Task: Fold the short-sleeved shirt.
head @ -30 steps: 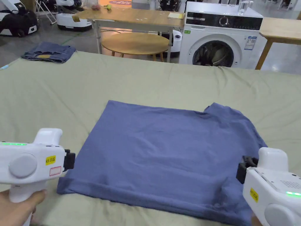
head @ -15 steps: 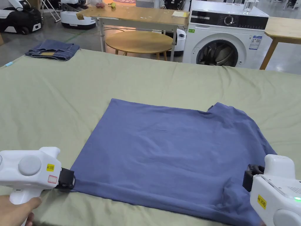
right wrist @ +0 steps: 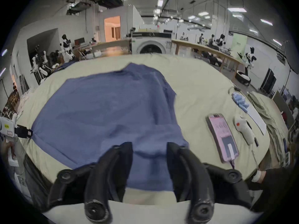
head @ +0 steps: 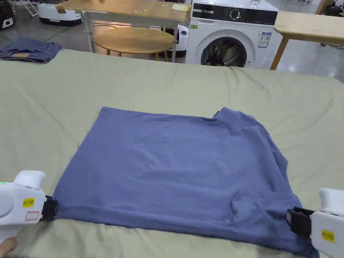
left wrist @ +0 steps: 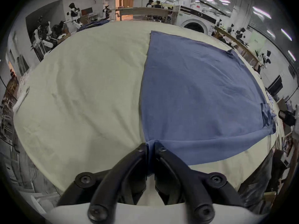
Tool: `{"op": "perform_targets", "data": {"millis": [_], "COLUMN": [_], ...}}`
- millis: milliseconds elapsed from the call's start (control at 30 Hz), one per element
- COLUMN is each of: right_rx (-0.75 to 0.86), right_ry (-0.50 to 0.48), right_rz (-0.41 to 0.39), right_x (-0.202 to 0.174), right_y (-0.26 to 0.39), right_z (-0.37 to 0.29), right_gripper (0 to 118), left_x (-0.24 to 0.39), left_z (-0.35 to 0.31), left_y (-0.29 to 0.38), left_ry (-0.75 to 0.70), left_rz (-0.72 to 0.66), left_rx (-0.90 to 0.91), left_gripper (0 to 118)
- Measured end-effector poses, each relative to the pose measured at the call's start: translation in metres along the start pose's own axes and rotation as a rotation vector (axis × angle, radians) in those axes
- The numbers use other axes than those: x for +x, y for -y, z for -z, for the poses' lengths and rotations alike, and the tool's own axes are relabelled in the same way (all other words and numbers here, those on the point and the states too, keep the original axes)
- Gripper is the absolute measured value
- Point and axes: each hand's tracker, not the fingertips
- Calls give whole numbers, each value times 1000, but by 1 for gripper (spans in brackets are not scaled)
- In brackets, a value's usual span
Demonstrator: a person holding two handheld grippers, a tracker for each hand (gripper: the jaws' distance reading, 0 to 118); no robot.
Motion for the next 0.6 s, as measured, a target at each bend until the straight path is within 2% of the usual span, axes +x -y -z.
{"op": "perform_targets", "data": {"millis": [200, 300, 400, 433, 467, 500, 600], "right_rx": [-161, -156, -117, -122, -128, -110, -60], "right_ry": [-52, -59, -74, -86, -66, -66, -86], "right_rz": [39, 38, -2, 6, -9, -41, -27], "right_x": [20, 16, 11, 8, 5, 4, 6], "right_y": [29, 36, 31, 30, 29, 28, 18], "right_z": [30, 43, 38, 37, 38, 35, 21], "right_gripper": [50, 49, 40, 29, 5, 5, 4], "left_x": [0, 0, -2, -2, -2, -3, -5], "left_z": [0, 0, -1, -2, -3, -5, -14], "left_y": [1, 2, 2, 3, 3, 4, 0], "left_ry": [-10, -7, -2, -3, -4, -2, 5], "left_rz": [11, 10, 6, 6, 5, 0, -4], "left_rx": [6, 9, 15, 23, 28, 44, 79], "left_gripper": [2, 2, 2, 2, 2, 2, 1]}}
